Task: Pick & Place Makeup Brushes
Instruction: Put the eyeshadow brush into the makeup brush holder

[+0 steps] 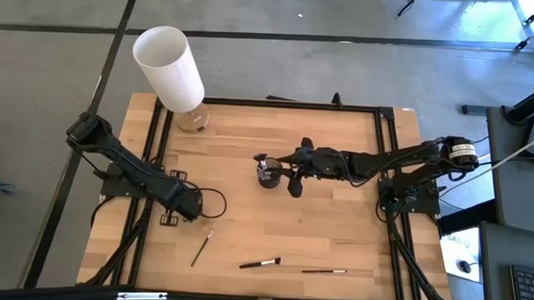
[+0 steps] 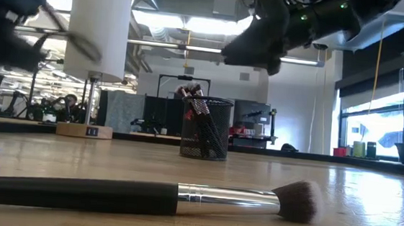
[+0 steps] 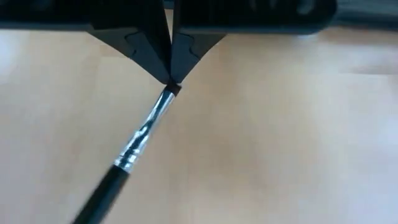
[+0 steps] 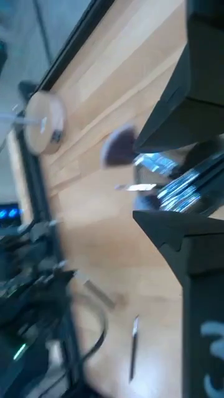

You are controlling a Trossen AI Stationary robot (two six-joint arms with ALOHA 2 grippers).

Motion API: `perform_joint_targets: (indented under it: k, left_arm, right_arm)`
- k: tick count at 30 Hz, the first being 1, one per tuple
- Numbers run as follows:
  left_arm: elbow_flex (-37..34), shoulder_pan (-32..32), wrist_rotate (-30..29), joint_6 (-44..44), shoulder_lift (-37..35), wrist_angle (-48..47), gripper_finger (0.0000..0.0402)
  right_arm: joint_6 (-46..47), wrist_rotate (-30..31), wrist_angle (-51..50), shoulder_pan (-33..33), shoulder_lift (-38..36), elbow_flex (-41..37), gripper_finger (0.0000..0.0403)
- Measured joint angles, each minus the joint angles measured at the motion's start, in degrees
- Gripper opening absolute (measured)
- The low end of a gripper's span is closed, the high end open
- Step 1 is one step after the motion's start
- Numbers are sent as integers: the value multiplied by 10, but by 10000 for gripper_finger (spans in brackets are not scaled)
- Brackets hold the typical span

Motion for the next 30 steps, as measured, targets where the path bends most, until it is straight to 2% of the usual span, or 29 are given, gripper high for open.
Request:
perform_joint_targets:
  k: [2, 4, 9, 12, 16, 18, 20, 25, 30]
  left_arm:
    - [37, 0, -67, 13, 0, -39, 2]
    - [77, 0, -159, 31, 0, -77, 2]
    - [158, 3, -488, 116, 0, -121, 2]
    - [190, 21, -668, 233, 5, -88, 3]
    - [204, 68, -845, 462, 12, 46, 2]
    - [204, 100, -873, 578, 16, 135, 2]
    - [204, 132, -858, 661, 21, 219, 3]
    - [204, 185, -770, 761, 50, 365, 2]
    - [204, 205, -745, 867, 102, 481, 2]
  right_arm:
    - [6, 29, -44, 0, -21, 0, 159]
    - [9, 69, -86, 0, -48, 0, 159]
    - [12, 131, -140, 5, -117, 0, 158]
    - [12, 169, -168, 13, -147, 0, 158]
    - [12, 222, -202, 24, -163, 0, 158]
    - [18, 237, -217, 26, -164, 0, 158]
    - [25, 241, -229, 26, -164, 0, 158]
    - [29, 241, -244, 26, -163, 0, 158]
    - [34, 254, -275, 26, -163, 0, 158]
